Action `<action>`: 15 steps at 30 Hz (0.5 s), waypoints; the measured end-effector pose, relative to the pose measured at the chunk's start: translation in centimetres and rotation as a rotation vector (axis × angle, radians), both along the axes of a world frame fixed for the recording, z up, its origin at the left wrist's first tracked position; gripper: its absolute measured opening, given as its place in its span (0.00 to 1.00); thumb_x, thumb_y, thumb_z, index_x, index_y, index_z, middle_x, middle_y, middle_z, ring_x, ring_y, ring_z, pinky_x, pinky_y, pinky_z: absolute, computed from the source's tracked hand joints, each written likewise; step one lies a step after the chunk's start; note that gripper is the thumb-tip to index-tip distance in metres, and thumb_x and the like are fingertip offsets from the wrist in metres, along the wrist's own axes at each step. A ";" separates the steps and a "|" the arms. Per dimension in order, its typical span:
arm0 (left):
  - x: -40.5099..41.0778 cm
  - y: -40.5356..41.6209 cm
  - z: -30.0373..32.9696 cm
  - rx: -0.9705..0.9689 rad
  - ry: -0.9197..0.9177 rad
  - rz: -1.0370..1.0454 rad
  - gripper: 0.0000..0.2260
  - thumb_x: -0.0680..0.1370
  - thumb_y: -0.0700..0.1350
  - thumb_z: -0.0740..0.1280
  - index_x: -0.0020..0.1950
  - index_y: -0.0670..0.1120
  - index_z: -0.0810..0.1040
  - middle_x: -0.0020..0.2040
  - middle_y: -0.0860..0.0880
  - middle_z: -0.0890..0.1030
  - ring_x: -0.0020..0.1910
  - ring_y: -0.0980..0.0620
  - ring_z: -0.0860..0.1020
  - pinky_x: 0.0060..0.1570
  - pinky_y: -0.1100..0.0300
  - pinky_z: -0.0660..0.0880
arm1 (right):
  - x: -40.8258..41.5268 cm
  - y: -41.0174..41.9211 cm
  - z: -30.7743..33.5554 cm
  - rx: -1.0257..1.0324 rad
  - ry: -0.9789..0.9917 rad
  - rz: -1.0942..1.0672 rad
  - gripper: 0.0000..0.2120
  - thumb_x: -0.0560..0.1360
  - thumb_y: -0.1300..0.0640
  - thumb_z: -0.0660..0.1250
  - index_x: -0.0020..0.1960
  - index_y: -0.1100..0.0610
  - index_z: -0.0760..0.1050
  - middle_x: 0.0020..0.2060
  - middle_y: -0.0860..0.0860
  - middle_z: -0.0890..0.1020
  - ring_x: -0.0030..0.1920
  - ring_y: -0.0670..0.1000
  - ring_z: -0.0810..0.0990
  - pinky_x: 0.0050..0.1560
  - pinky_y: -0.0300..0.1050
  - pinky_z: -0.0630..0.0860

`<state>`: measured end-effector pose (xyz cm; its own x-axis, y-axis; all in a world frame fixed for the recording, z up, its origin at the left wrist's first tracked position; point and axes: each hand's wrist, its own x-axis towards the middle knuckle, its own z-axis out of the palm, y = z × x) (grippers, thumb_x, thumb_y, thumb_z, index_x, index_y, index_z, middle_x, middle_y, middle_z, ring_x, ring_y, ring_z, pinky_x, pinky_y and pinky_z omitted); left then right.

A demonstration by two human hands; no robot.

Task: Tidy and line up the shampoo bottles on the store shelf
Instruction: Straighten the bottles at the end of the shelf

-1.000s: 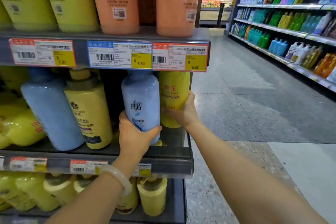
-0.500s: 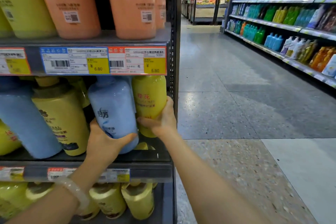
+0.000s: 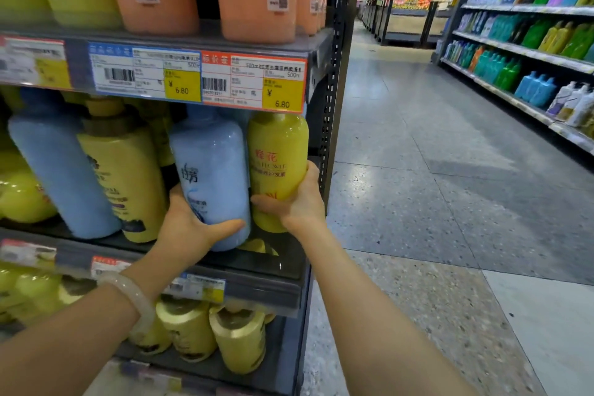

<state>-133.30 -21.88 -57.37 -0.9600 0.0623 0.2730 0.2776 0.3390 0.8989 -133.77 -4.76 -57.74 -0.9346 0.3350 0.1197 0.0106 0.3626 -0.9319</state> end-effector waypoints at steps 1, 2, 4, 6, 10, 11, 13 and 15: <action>0.0 0.1 0.1 0.005 -0.001 0.001 0.42 0.62 0.34 0.78 0.69 0.41 0.58 0.60 0.52 0.66 0.58 0.55 0.66 0.57 0.60 0.65 | 0.0 0.2 0.1 0.003 -0.009 0.003 0.48 0.57 0.45 0.79 0.66 0.46 0.53 0.61 0.50 0.71 0.59 0.56 0.73 0.59 0.61 0.72; -0.1 0.1 0.1 0.008 -0.001 0.004 0.42 0.62 0.34 0.78 0.69 0.41 0.58 0.60 0.52 0.67 0.58 0.55 0.66 0.56 0.61 0.65 | -0.2 0.3 0.1 -0.002 -0.013 0.009 0.48 0.56 0.45 0.79 0.66 0.45 0.53 0.60 0.49 0.71 0.58 0.56 0.73 0.59 0.61 0.72; -0.2 0.2 0.0 0.014 0.002 0.007 0.41 0.62 0.34 0.78 0.68 0.41 0.58 0.59 0.52 0.67 0.58 0.56 0.66 0.55 0.63 0.65 | -0.3 0.5 0.2 -0.033 -0.015 0.022 0.48 0.57 0.47 0.80 0.66 0.46 0.52 0.56 0.48 0.71 0.56 0.55 0.74 0.59 0.59 0.73; -0.3 0.2 -0.1 0.033 0.004 0.011 0.39 0.63 0.34 0.77 0.67 0.41 0.59 0.58 0.52 0.67 0.57 0.56 0.67 0.49 0.72 0.67 | -0.3 0.5 0.2 -0.079 0.013 0.035 0.47 0.59 0.52 0.80 0.67 0.50 0.53 0.52 0.46 0.70 0.53 0.52 0.73 0.56 0.52 0.73; -0.6 0.2 -0.9 0.084 0.043 0.014 0.37 0.62 0.34 0.78 0.61 0.49 0.59 0.57 0.52 0.68 0.57 0.56 0.69 0.42 0.83 0.65 | -0.3 0.2 0.4 -0.112 0.074 0.040 0.44 0.61 0.59 0.79 0.66 0.55 0.55 0.51 0.48 0.71 0.53 0.52 0.74 0.55 0.53 0.74; -0.6 0.2 -1.1 0.091 0.045 0.011 0.37 0.62 0.34 0.78 0.61 0.49 0.59 0.57 0.52 0.69 0.57 0.56 0.69 0.44 0.82 0.66 | -0.3 0.1 0.4 -0.106 0.075 0.042 0.44 0.61 0.59 0.79 0.66 0.55 0.55 0.52 0.49 0.71 0.53 0.52 0.74 0.57 0.55 0.74; -0.7 0.1 -1.2 0.103 0.038 0.006 0.37 0.62 0.36 0.78 0.62 0.48 0.60 0.57 0.52 0.69 0.57 0.56 0.69 0.52 0.72 0.68 | -0.3 0.1 0.5 -0.095 0.078 0.039 0.44 0.60 0.59 0.80 0.66 0.56 0.55 0.52 0.50 0.71 0.53 0.53 0.73 0.57 0.57 0.74; -0.7 0.1 -1.3 0.115 0.018 -0.001 0.37 0.62 0.37 0.79 0.62 0.50 0.59 0.58 0.52 0.69 0.58 0.55 0.70 0.58 0.61 0.69 | 0.1 0.1 0.5 -0.088 0.082 0.026 0.45 0.59 0.58 0.80 0.67 0.55 0.55 0.53 0.50 0.72 0.53 0.54 0.74 0.57 0.58 0.74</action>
